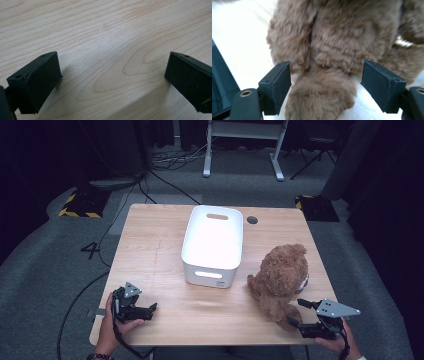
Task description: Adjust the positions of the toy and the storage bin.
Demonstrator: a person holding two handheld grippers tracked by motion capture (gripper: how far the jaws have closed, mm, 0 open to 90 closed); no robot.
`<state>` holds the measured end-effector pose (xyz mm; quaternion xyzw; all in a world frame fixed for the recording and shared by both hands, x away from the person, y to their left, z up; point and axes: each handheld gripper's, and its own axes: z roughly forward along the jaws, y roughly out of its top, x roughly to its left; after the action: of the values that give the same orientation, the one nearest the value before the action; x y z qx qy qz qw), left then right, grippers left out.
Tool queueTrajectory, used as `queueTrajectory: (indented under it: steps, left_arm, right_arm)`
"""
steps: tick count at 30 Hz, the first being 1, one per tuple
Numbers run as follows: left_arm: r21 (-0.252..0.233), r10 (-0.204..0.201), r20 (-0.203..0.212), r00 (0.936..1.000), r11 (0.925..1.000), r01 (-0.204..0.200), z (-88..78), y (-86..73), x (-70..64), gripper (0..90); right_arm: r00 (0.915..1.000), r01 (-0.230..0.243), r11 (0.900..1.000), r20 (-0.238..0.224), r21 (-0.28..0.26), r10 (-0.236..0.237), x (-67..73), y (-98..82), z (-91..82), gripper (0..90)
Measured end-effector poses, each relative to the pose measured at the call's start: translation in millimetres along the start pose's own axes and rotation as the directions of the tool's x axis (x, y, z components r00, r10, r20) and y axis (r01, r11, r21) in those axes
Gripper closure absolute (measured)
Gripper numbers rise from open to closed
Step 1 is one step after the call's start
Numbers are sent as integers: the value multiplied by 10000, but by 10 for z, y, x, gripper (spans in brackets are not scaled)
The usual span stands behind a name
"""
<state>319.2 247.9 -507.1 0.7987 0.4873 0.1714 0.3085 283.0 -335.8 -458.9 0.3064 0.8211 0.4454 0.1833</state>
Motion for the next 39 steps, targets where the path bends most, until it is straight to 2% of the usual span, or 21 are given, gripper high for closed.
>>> queueTrajectory:
  steps: [6, 11, 15, 25, 31, 34, 37, 39]
  left_arm:
    - [5, 4, -1, 10000, 10000, -4, 0, 0, 0, 5]
    - [4, 2, 2, 10000, 10000, -2, 0, 0, 0, 5]
    - [6, 3, 3, 10000, 10000, -3, 0, 0, 1, 5]
    - [37, -23, 16, 10000, 10000, 23, 2, 4, -2, 2]
    - [12, -53, 7, 10000, 10000, 53, 8, 9, -8, 2]
    - [10, -52, 22, 10000, 10000, 52, 8, 9, -7, 2]
    - [12, -53, 7, 10000, 10000, 53, 8, 9, -8, 2]
    - [12, -51, 8, 10000, 10000, 51, 8, 9, -8, 2]
  right_arm:
    - [9991, 104, 9994, 424, -322, -90, 26, 93, -28, 213]
    - [9981, -13, 9981, 619, -614, 51, 15, 158, -41, 197]
    - [9970, -145, 9950, 742, -988, 219, -44, 254, -60, 190]
    - [9951, -448, 9891, 806, -1400, 565, -167, 349, -37, 174]
    - [9971, -339, 9888, 632, -1452, 434, -167, 404, 53, 163]
    - [9968, -375, 9881, 647, -1489, 476, -178, 435, 101, 162]
    - [9951, -375, 9883, 849, -1480, 504, -186, 472, 152, 160]
    - [9964, -385, 9881, 692, -1491, 493, -201, 485, 181, 159]
